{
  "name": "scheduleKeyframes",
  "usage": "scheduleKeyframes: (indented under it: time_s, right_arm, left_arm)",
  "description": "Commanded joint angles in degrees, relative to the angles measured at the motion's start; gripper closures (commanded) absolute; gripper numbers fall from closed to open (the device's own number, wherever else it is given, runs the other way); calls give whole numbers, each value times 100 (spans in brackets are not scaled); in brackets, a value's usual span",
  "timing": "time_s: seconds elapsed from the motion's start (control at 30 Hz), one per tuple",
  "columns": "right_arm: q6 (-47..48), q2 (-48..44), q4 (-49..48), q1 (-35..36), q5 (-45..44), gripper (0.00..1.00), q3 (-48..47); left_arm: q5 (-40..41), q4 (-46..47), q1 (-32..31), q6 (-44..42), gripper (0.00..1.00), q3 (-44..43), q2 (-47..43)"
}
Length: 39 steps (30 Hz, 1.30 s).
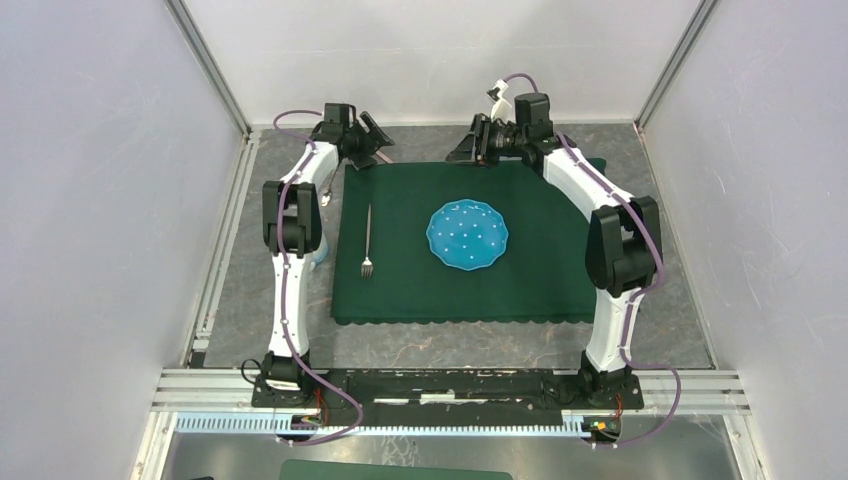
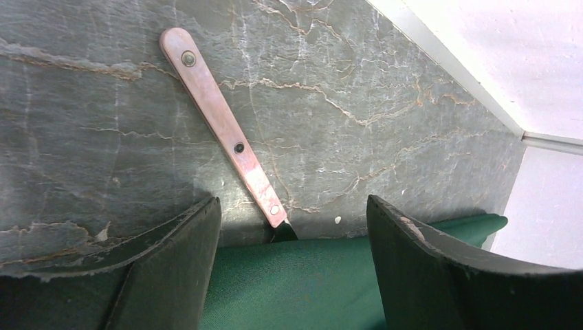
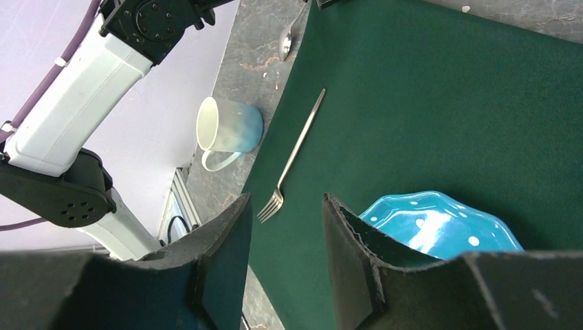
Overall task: Set the dinner table for one person
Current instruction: Move the knife to the corner of the board.
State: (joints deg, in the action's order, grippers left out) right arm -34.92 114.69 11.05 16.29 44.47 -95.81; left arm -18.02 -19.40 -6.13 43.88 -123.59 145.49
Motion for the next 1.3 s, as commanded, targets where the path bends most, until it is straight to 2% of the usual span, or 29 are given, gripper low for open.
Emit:
scheduleKeyframes:
  time_s: [0.0,0.2,0.37,0.47,0.6,0.83,0.93,1.17,1.27]
  right_arm:
    - [-34,-447,-203,-63,-42,52,139]
    - [-7,-642,-261,-153,-44,53,415]
    - [-10,-639,-279,-209,16,53,423]
    - [-2,-633,-281,-231,62,53,436]
    - [19,-641,-289,-265,71,53,496]
    - [-5,-679,-331,-326,53,53,572]
    - [-19,-689,-341,-353,48,53,572]
    - [-130,-692,-499,-405,45,53,670]
    - [-141,-685,-512,-425,62,53,660]
  left_arm:
    - [-3,-102,2,261,16,-391,28]
    - [227,-156,-2,357,18,-476,72]
    - [297,-86,-11,556,27,-542,221]
    - [269,15,-12,705,27,-543,307]
    - [234,149,-20,789,37,-556,362]
    - [211,134,-42,883,42,-578,487]
    - [210,75,-62,846,51,-598,523]
    - [295,-142,-82,763,84,-637,602]
    - [318,-201,-81,755,86,-643,645]
